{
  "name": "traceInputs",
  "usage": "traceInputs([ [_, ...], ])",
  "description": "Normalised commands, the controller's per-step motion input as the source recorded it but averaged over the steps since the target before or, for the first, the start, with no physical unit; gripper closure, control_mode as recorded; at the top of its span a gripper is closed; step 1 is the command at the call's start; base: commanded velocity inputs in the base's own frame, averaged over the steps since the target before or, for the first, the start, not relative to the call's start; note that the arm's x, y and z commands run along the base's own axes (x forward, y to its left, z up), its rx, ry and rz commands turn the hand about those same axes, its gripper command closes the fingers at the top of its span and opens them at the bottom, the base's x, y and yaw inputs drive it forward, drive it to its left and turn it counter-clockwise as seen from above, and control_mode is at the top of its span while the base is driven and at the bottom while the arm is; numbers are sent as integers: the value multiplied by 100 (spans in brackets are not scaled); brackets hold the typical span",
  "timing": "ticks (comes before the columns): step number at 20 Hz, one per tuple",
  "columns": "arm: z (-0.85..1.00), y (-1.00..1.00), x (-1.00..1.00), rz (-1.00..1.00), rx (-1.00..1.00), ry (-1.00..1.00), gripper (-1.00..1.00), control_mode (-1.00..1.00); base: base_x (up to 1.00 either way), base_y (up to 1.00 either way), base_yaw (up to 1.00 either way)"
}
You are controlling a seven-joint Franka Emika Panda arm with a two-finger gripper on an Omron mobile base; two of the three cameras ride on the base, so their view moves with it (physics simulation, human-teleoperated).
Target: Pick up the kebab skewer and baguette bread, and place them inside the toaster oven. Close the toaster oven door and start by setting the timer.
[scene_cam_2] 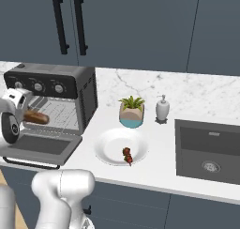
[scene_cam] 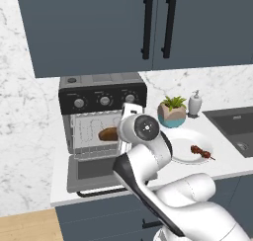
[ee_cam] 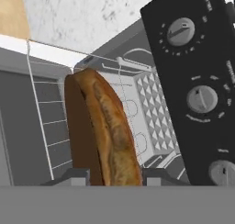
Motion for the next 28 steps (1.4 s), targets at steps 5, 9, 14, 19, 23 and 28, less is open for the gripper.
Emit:
traceInputs([
  [5, -16, 4, 52, 0, 0, 6, 100, -100, 0, 0, 0],
  [9, -17, 13, 49, 0, 0, 7, 100, -100, 0, 0, 0],
  [14, -26, 19, 37, 0, 0, 5, 100, -100, 0, 0, 0],
  [19, -19, 3, 33, 0, -1, 0, 100, -100, 0, 0, 0],
  [23, -9, 0, 31, 0, 0, 0, 100, -100, 0, 0, 0],
  [28, -5, 0, 29, 0, 0, 0, 100, -100, 0, 0, 0],
])
